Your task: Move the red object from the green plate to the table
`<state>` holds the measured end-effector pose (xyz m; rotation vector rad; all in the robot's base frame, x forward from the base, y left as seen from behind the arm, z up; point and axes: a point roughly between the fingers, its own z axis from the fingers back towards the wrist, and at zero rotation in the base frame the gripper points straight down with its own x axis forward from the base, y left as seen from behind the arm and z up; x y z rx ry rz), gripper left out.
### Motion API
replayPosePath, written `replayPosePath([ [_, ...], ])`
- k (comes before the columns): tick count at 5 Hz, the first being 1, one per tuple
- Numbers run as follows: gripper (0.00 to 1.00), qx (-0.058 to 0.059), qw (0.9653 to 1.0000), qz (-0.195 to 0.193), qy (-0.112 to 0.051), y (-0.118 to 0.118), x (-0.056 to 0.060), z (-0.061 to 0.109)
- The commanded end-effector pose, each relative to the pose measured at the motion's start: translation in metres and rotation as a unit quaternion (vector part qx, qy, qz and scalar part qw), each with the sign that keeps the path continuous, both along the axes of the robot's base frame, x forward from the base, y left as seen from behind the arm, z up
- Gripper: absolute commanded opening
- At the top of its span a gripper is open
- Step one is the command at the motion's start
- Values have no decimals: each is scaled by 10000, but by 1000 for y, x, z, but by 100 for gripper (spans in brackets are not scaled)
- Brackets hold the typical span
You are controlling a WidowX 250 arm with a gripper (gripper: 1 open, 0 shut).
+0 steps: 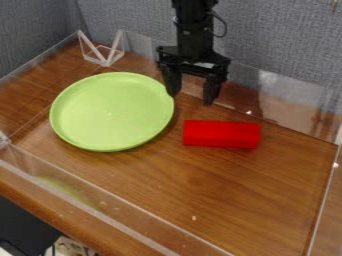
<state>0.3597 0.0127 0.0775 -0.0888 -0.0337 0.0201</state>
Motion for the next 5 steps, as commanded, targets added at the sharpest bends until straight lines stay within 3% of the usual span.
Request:
replayPosePath([
  [1,100,50,9992,46,-394,2,8,22],
  [3,100,83,9990,-94,-439,-11,9,19],
  [4,100,125,9936,-1057,-381,-32,3,14],
  [5,100,170,9726,-2284,-386,-62,-2,1],
])
